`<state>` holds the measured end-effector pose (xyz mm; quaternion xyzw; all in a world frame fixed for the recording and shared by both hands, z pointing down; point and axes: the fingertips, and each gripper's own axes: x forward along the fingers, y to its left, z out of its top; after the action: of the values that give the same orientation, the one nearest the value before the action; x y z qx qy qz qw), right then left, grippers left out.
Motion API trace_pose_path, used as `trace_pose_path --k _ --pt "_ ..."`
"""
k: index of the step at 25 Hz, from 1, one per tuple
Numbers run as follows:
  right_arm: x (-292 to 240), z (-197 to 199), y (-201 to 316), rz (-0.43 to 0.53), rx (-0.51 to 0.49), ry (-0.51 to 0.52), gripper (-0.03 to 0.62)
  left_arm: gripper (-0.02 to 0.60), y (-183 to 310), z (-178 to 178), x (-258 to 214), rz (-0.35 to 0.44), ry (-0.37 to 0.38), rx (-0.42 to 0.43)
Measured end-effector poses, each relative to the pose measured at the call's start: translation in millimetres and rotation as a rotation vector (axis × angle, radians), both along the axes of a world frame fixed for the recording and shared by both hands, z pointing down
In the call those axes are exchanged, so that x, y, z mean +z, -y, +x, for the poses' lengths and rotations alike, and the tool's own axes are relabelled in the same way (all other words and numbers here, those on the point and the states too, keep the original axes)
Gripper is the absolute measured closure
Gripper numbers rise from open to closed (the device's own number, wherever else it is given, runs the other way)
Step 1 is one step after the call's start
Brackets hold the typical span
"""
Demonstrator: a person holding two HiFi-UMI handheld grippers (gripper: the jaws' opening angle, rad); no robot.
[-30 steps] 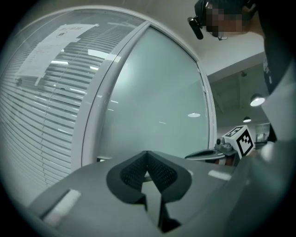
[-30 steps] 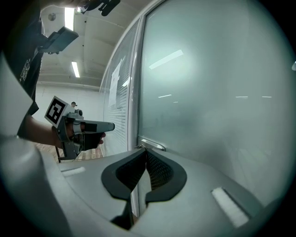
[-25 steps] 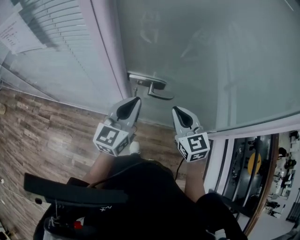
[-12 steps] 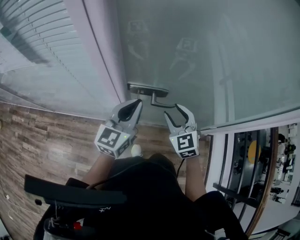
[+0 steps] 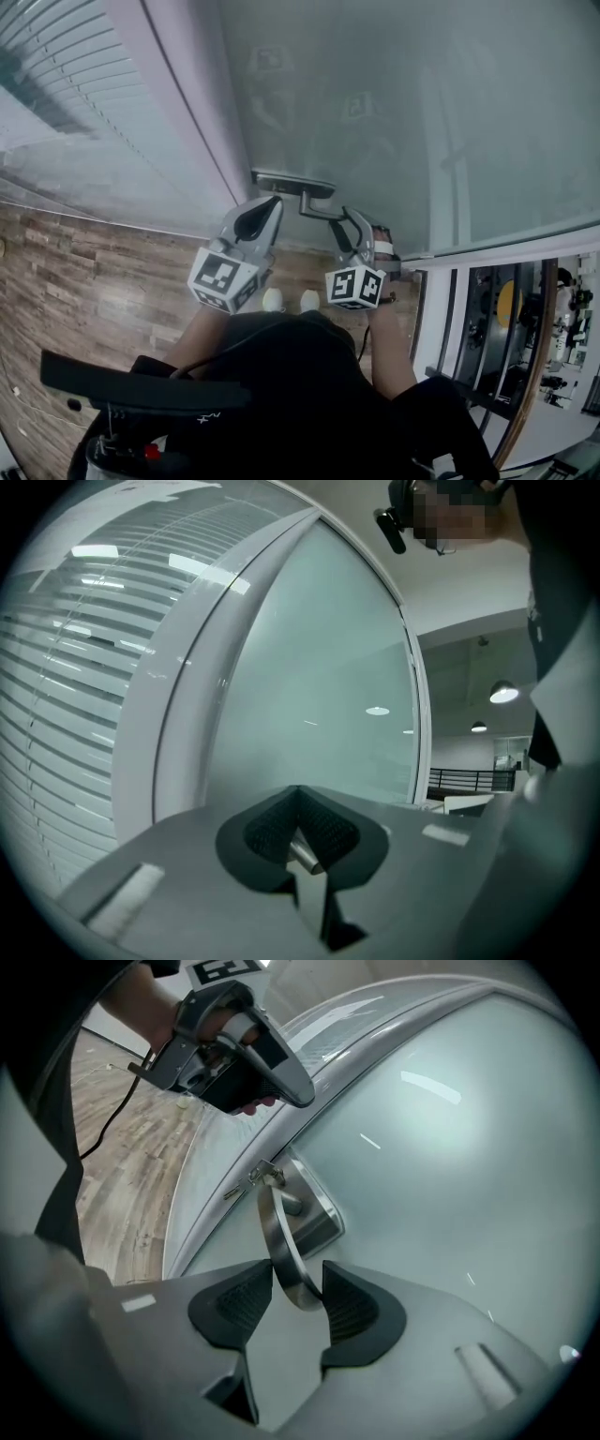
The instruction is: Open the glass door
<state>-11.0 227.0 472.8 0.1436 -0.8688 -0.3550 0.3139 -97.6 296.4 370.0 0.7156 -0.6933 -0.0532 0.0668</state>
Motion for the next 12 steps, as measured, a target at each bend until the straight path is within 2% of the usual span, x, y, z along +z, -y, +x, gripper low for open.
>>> trace_pose_path --k 6,8,12 --pt "0.7 -5.6 -4.9 -0.049 -0.001 0.019 0.431 0.583 1.0 -3.2 -2.2 -0.006 0.004 -0.014" --pt "5.2 -6.8 -5.2 -0.111 0.004 0.032 0.431 0.583 1.7 -2.6 -2.8 -0.007 0.008 -0.018" --pt "26.9 -11.7 -6.0 -0.291 0.018 0.091 0.445 0.583 1.6 -2.0 0.6 -0.010 0.011 -0.026"
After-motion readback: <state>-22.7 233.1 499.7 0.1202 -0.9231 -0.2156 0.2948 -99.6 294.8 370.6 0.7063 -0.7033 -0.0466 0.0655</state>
